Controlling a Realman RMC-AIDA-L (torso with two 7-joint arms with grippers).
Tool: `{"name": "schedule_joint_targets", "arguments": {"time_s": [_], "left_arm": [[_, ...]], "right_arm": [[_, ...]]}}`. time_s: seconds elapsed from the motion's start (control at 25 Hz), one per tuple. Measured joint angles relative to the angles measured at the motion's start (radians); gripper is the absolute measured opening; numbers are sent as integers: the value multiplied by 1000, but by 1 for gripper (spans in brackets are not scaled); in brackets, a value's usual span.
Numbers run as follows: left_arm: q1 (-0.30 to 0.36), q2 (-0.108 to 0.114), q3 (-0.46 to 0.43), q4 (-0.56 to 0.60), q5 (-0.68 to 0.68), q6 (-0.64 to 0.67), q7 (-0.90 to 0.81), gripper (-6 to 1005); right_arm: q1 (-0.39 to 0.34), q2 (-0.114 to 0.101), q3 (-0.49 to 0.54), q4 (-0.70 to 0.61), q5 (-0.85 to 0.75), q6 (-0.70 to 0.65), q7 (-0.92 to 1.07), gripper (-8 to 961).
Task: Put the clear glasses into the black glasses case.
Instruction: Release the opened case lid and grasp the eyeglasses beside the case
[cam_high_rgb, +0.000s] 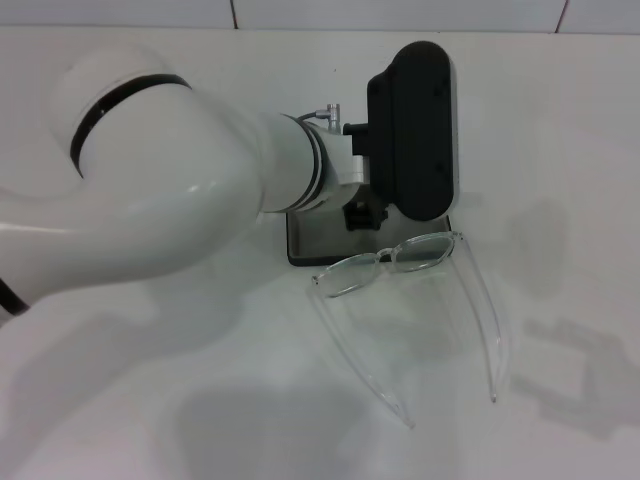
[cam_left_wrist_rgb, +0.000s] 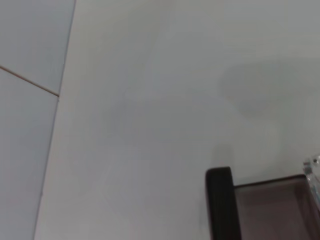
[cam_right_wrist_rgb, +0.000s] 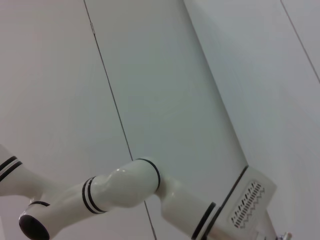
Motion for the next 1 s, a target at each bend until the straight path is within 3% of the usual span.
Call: {"name": "schedule_joint_targets", "arguments": {"time_s": [0.4,0.64,0.8,1.0], "left_arm": [[26,3,-38,155,-10,84,0,438],[105,5,-168,340,-129,112,4,470],[175,6,-363,444,-392,106,50,466],[269,13,-653,444,-992,223,304,450]], "right_arm": [[24,-7,-9,-9,-4,35,5,705],[116,-24,-10,-81,-97,129,96,705],[199,-15,-12,-203,-213,168,201,705],[318,14,-26,-407,-388,189,356,705]]}}
